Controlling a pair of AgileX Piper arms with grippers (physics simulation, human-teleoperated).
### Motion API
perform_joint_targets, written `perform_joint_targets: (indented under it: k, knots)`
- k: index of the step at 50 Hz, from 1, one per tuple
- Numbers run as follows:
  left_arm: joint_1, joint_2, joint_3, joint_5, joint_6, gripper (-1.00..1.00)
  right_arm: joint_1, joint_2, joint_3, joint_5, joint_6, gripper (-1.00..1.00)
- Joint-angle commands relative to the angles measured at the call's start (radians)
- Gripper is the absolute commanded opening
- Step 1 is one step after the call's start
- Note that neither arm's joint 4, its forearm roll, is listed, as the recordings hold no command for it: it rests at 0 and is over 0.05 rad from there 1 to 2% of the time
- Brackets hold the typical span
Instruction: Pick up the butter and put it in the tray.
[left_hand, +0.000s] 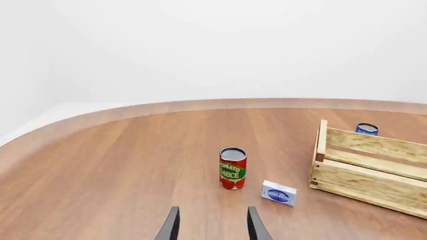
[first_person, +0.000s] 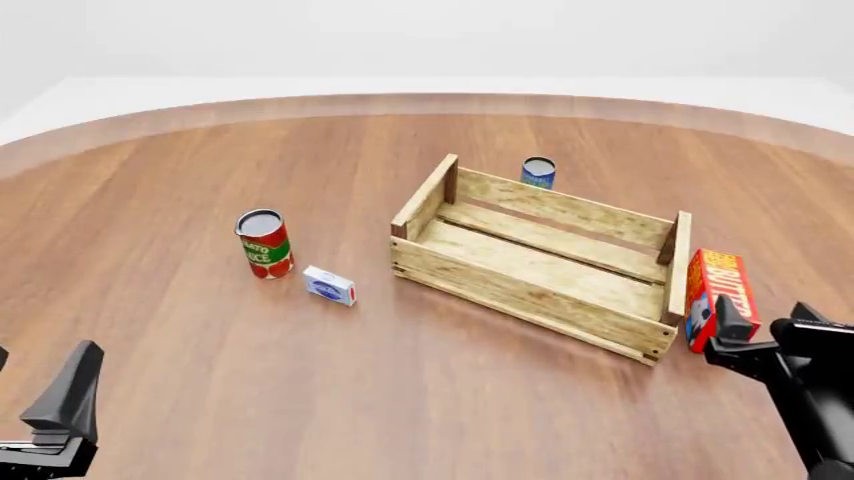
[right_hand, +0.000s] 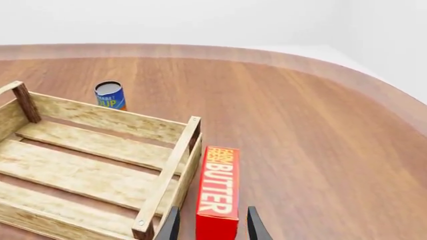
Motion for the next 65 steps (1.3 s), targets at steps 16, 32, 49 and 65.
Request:
perform_joint_targets:
  k: [16, 32, 49, 65]
  knots:
    - [0.0, 0.0, 0.0, 0.0, 0.0, 1.0, -0.013, 0.107, -0.062, -0.002, 0.01, 1.0]
    - [0.0, 0.0, 0.0, 0.0, 0.0, 1.0, -0.018, 0.163, -0.089, -0.002, 0.034, 1.0]
    - [0.0, 0.0, 0.0, 0.0, 0.0, 1.0, -0.02, 0.217, -0.117, -0.002, 0.044, 1.0]
    - [0.0, 0.0, 0.0, 0.0, 0.0, 1.0, -0.029, 0.255, -0.13, -0.002, 0.047, 1.0]
